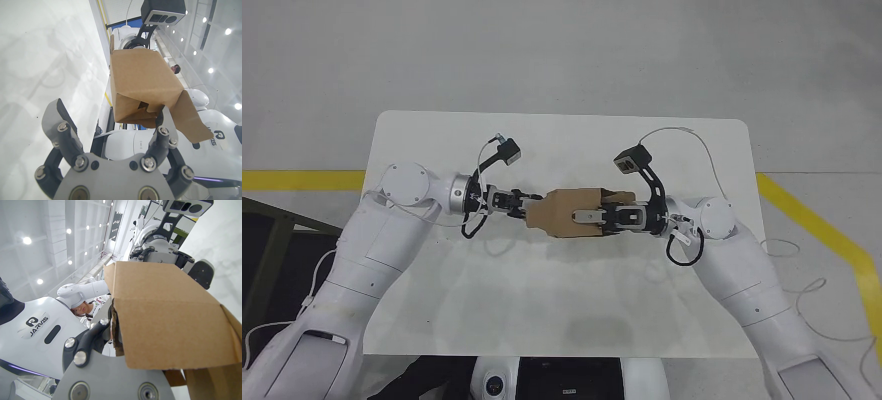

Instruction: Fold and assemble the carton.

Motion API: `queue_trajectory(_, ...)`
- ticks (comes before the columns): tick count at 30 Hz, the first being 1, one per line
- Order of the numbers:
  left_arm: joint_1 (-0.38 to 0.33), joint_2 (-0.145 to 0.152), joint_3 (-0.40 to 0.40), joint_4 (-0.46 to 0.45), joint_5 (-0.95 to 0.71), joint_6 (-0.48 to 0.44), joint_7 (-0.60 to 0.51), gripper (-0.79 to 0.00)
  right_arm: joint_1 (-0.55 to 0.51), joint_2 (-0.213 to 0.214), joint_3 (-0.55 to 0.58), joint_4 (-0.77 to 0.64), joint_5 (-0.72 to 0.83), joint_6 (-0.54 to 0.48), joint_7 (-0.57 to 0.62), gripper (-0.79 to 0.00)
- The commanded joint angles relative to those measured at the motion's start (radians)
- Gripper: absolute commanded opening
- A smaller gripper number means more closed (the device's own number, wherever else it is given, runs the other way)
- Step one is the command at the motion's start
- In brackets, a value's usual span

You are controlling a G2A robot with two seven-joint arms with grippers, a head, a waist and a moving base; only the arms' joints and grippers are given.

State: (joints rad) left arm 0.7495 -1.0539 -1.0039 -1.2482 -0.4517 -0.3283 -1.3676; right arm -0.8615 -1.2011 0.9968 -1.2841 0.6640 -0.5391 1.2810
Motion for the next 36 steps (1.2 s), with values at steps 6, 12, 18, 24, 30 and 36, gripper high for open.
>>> queue_trajectory(6, -0.002, -0.003, 0.009, 0.005, -0.002, 0.0, -0.002, 0.0, 0.001, -0.004, -0.005, -0.007, -0.001, 0.001, 0.001, -0.785)
queue_trajectory(12, -0.007, -0.006, 0.015, 0.014, -0.006, 0.0, -0.005, 0.0, 0.003, -0.007, -0.01, -0.01, 0.002, 0.003, 0.003, -0.785)
queue_trajectory(18, -0.013, -0.008, 0.016, 0.021, -0.009, -0.004, -0.006, 0.0, 0.002, -0.008, -0.007, -0.001, -0.005, 0.003, 0.003, -0.785)
queue_trajectory(24, -0.015, -0.004, -0.001, 0.026, -0.007, -0.003, -0.01, 0.0, -0.001, 0.002, 0.023, 0.028, -0.06, -0.001, -0.001, -0.785)
queue_trajectory(30, 0.0, 0.006, -0.027, 0.015, 0.006, 0.005, -0.018, 0.0, -0.01, 0.02, 0.074, 0.054, -0.139, 0.0, -0.016, -0.785)
queue_trajectory(36, 0.027, 0.018, -0.058, -0.022, 0.014, 0.027, -0.017, 0.0, -0.019, 0.037, 0.109, 0.06, -0.237, 0.013, -0.027, -0.785)
